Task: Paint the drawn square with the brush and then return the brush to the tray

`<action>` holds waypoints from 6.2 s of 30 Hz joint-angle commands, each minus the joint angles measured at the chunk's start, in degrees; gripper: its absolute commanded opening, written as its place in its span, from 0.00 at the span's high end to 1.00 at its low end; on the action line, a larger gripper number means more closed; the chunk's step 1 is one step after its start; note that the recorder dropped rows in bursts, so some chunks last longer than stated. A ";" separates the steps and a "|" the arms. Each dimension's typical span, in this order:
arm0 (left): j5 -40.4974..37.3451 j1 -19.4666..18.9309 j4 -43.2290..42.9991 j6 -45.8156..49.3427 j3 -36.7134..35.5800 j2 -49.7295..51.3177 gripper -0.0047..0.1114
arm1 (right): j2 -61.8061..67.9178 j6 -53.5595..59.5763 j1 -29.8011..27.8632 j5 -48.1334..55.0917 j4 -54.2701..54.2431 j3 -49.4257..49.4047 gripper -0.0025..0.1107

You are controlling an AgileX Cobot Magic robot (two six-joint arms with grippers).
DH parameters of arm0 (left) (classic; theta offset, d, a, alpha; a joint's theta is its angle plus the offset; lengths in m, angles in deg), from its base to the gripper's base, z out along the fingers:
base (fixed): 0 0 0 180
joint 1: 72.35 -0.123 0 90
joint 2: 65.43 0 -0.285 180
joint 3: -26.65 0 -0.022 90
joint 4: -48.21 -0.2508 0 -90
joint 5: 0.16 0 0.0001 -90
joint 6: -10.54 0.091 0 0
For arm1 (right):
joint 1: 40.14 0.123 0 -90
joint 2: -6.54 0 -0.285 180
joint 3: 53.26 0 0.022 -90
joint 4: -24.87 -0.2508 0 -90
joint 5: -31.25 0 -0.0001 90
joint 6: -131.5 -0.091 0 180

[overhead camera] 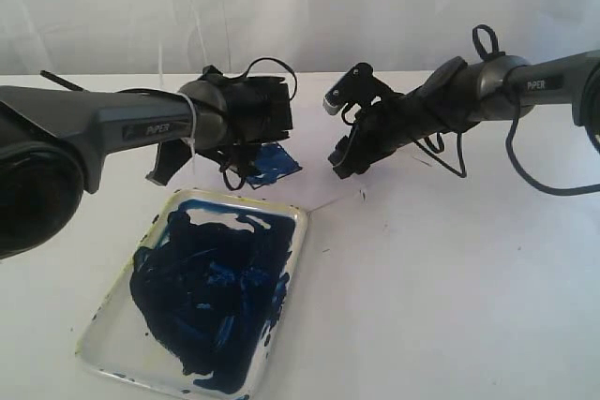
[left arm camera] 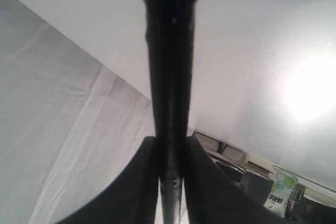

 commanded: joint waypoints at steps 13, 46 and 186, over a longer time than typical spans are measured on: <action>0.73 0.11 -9.28 -10.82 -0.40 2.81 0.96 | 1.73 1.06 0.07 0.53 2.68 -0.74 0.45; 2.83 -1.39 -7.74 -8.44 -0.27 2.90 0.96 | 1.73 1.06 0.07 0.32 2.68 -0.74 0.45; -3.87 3.53 -0.23 -26.79 -42.88 -24.20 0.96 | -21.67 -37.47 0.07 29.42 23.75 -3.18 0.98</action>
